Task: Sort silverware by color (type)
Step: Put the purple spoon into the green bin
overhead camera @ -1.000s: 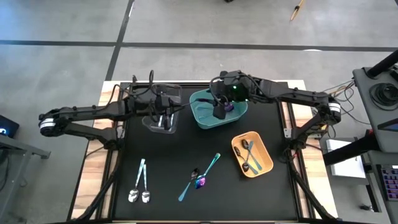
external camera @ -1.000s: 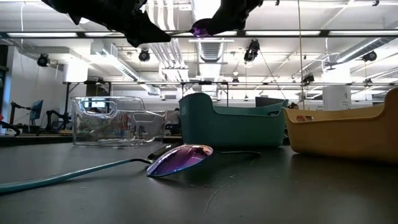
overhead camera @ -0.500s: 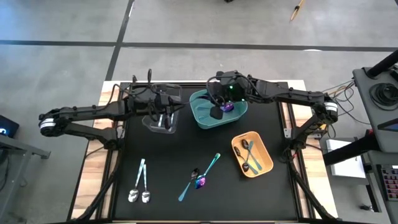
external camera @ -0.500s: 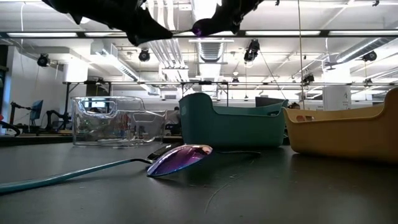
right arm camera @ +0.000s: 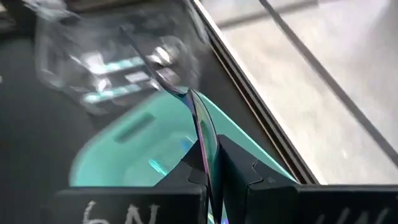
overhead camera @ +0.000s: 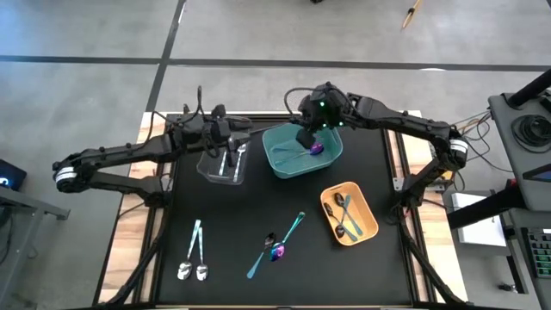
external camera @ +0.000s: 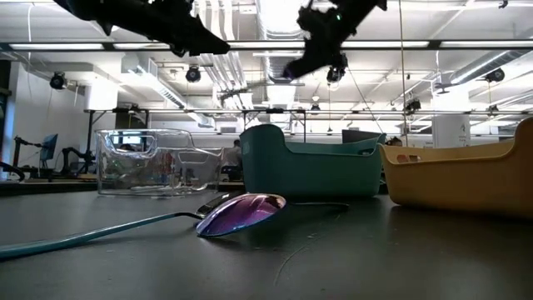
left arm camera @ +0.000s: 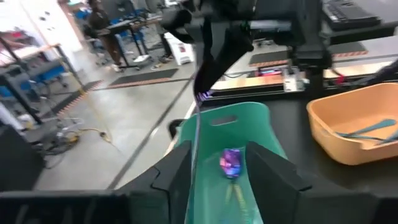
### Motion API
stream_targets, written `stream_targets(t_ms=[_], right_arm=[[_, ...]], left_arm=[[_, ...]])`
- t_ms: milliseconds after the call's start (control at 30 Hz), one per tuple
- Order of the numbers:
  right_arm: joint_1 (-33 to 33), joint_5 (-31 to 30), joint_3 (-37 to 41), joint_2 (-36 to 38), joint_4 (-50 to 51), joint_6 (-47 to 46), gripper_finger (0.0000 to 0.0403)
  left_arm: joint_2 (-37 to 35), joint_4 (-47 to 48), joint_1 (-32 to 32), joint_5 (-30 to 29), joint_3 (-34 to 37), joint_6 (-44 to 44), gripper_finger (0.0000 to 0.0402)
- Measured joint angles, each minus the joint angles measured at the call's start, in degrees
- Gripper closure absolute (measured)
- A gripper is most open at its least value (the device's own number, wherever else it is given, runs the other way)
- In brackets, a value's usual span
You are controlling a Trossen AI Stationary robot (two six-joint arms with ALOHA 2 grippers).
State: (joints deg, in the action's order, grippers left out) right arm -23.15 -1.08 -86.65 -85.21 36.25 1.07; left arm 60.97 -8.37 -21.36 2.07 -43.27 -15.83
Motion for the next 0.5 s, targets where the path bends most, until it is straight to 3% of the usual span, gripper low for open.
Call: stream_targets(t_ms=[500], right_arm=[[-8.8,0.1,-6.7,-2.5,22.6,-4.6,0.0394]], left_arm=[[0.0,-5.6,-5.5,0.0,0.0,-2.0,0.0256]])
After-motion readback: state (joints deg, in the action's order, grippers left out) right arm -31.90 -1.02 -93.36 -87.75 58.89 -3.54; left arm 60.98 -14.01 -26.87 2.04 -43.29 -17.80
